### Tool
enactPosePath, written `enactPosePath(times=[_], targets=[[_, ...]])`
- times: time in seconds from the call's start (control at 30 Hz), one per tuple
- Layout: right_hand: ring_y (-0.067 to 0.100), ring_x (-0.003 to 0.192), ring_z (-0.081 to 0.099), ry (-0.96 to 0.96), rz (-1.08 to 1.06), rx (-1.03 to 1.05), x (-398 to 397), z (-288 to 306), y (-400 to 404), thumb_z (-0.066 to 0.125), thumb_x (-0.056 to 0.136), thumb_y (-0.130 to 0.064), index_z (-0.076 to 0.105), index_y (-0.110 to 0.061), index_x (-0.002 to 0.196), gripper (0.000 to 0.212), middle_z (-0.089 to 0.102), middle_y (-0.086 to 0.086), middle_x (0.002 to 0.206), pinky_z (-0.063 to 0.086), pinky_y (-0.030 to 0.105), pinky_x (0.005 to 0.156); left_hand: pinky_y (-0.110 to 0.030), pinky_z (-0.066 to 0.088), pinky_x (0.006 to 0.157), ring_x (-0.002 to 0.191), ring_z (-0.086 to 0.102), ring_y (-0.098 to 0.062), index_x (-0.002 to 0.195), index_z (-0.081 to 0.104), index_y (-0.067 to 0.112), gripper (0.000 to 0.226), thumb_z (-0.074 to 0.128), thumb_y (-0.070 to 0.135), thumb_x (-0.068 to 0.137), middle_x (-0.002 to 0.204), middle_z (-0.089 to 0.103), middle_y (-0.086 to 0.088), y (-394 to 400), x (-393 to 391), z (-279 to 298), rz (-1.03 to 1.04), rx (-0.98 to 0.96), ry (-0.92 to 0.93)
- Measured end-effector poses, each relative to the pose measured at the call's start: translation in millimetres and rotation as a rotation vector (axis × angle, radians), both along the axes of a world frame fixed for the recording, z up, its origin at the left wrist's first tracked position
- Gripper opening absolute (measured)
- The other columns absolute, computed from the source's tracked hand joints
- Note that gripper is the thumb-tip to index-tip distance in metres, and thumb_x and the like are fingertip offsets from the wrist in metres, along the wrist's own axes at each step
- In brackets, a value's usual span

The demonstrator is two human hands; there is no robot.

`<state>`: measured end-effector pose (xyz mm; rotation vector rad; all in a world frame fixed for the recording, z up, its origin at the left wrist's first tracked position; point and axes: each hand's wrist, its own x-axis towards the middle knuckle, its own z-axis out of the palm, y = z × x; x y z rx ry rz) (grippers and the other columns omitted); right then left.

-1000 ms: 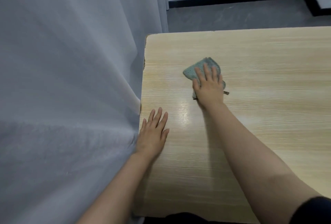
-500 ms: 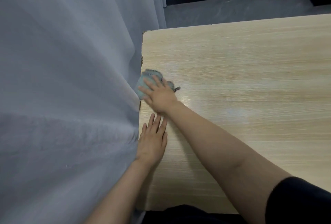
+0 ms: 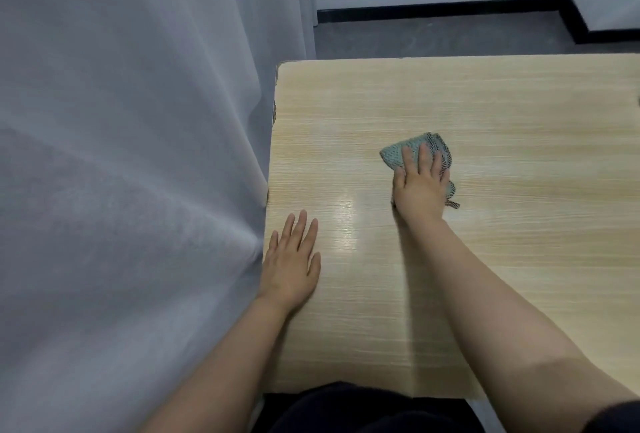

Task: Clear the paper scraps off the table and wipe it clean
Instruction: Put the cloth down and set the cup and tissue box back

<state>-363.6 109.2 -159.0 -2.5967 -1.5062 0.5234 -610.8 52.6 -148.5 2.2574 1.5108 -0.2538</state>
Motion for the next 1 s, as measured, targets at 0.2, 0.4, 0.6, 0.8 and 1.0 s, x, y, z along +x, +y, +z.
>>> enactPosePath(times=[0.2,0.4,0.6,0.8,1.0], targets=[[0.030,0.146,-0.007,0.044,0.470,-0.051,-105.9,1.9,36.2,0.023,0.102,-0.036,0.015,-0.029,0.150,0.049,0.001,0.001,0.160,-0.004,0.049,0.116,-0.033,-0.008,0.113,0.142,-0.015,-0.010,0.151,0.007,0.024,0.070,0.001,0.048,0.085,0.158,-0.005,0.005,-11.1,-6.6,-6.8,-0.007,0.041,-0.017],[0.021,0.146,-0.008,0.092,0.750,-0.075,-141.3,3.6,34.3,0.022,0.102,-0.040,0.016,-0.038,0.148,0.047,-0.002,-0.007,0.159,-0.007,0.043,0.116,-0.039,0.002,0.117,0.146,-0.002,-0.020,0.150,0.019,0.019,0.071,0.004,0.046,0.086,0.159,0.009,-0.002,-11.9,-4.4,-5.3,-0.012,0.038,-0.030],[0.017,0.147,-0.002,0.070,0.371,0.027,-46.7,5.2,-3.9,0.024,0.101,-0.040,0.020,-0.036,0.148,0.047,0.006,-0.007,0.159,-0.005,0.036,0.117,-0.033,-0.011,0.113,0.137,-0.023,-0.008,0.150,-0.001,0.025,0.072,-0.004,0.049,0.082,0.151,-0.019,0.010,-13.1,-5.6,-8.8,0.005,0.033,-0.027],[0.023,0.147,-0.005,0.026,-0.010,0.005,39.1,2.9,-45.9,0.022,0.102,-0.039,0.018,-0.031,0.150,0.049,0.004,0.000,0.160,-0.004,0.043,0.119,-0.034,-0.012,0.113,0.139,-0.019,-0.011,0.146,-0.006,0.023,0.066,-0.002,0.047,0.085,0.152,-0.016,0.007,-15.6,-5.5,-13.0,-0.009,0.060,-0.023],[0.029,0.146,-0.005,0.010,0.100,0.008,-19.9,2.2,-26.3,0.023,0.102,-0.036,0.016,-0.028,0.150,0.050,0.003,0.002,0.160,-0.007,0.045,0.115,-0.036,-0.009,0.115,0.141,-0.020,-0.013,0.150,-0.002,0.022,0.074,-0.008,0.047,0.081,0.156,-0.014,0.004,-14.9,-2.4,-10.0,-0.010,0.045,0.031]])
